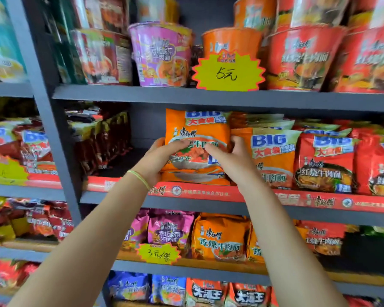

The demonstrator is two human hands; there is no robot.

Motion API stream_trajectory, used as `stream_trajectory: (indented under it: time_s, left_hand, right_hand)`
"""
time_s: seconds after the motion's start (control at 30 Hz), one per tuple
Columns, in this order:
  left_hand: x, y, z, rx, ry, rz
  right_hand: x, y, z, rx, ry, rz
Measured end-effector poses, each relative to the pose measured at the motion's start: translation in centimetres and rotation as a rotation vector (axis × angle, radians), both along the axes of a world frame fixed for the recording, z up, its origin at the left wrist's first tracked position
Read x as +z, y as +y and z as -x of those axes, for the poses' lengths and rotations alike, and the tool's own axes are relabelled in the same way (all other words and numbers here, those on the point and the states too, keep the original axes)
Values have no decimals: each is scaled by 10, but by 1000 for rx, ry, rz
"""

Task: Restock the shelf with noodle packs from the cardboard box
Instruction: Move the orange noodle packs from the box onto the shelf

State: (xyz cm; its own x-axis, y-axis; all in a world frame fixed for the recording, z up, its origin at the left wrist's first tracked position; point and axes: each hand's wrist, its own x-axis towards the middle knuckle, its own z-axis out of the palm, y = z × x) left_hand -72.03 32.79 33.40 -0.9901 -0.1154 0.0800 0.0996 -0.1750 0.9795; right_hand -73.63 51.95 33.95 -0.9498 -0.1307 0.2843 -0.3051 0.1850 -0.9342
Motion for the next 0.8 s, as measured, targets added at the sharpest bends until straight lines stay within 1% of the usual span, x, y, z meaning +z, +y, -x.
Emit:
stream_trajectory:
  time_s: [0.07, 0.17, 0.27, 0.37, 0.47, 0.53, 0.6, 0.67, 0.8]
  left_hand:
    - [-5, 0, 14, 95, 67, 67]
    - [-12, 0, 30, 134, 107, 174]
    - [-19, -8, 45, 66, 105, 272]
    - [-23, -21, 59, -44, 64, 419]
    - [-21, -28, 74, -115, 17, 599]
    - [-19, -28, 84, -88, 2, 691]
    - [-16, -25, 91, -7, -9, 780]
    - [-16, -22, 97, 40, -33, 800]
    - [-25, -16, 107, 24, -52, 733]
  right_hand:
    - [-8, -1, 0, -4, 94, -147]
    - [-23, -10, 5, -42, 248, -372]
    - [-35, -15, 13, -75, 314, -631]
    - [-42, -13, 22, -111, 321, -779]
    - [-43, -15, 29, -141, 330, -849]
    - [-41, -19, 33, -158, 328, -870]
    - [-39, -22, 36, -155, 314, -876]
    - [-38, -25, 38, -157, 307, -891]
    - [-40, -32, 45, -199, 328, -887]
